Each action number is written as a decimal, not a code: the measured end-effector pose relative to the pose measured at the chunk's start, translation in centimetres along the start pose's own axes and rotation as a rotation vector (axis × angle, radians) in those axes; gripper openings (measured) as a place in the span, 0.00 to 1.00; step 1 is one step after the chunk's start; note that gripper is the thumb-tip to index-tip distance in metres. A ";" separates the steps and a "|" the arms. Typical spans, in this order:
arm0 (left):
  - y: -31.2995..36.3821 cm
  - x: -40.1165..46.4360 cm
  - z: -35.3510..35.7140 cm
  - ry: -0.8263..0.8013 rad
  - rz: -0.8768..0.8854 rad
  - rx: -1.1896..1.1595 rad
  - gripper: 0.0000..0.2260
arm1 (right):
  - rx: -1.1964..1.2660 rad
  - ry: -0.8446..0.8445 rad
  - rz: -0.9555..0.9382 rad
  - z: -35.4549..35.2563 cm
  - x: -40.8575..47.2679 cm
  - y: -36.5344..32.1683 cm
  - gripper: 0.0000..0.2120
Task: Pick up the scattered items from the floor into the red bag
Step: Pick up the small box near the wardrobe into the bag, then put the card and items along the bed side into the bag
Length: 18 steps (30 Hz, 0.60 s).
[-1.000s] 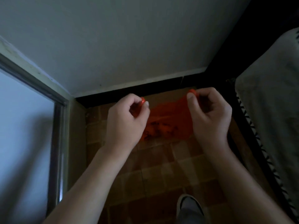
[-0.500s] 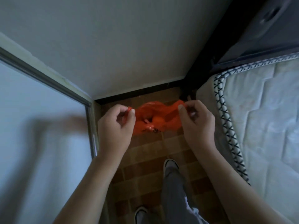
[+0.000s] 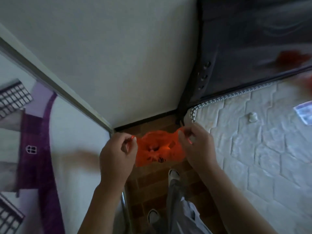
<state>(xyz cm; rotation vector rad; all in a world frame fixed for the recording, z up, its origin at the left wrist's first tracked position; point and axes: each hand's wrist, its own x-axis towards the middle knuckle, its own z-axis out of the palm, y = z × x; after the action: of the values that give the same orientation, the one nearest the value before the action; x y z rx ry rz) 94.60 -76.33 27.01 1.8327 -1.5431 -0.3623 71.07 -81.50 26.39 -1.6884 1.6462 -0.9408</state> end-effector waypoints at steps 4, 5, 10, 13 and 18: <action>5.9 -0.1 -5.4 0.092 0.074 -0.073 0.06 | 0.036 0.023 -0.120 -4.5 -2.2 -6.6 0.03; 7.1 -0.1 -6.4 0.103 0.078 -0.082 0.06 | 0.041 0.036 -0.136 -5.4 -2.5 -8.0 0.04; 12.0 1.2 -10.9 0.119 0.139 -0.090 0.02 | 0.039 0.096 -0.190 -10.2 -2.8 -13.4 0.04; 14.2 2.3 -13.0 0.129 0.167 -0.113 0.03 | 0.042 0.124 -0.239 -12.7 -2.5 -15.6 0.04; 16.8 4.5 -14.1 0.150 0.216 -0.144 0.03 | 0.046 0.202 -0.283 -16.1 -0.8 -17.5 0.06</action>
<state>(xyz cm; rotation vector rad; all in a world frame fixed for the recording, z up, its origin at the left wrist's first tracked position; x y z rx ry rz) 91.90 -76.60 49.26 1.5302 -1.5506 -0.2231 68.00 -78.72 49.80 -1.8786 1.5196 -1.3116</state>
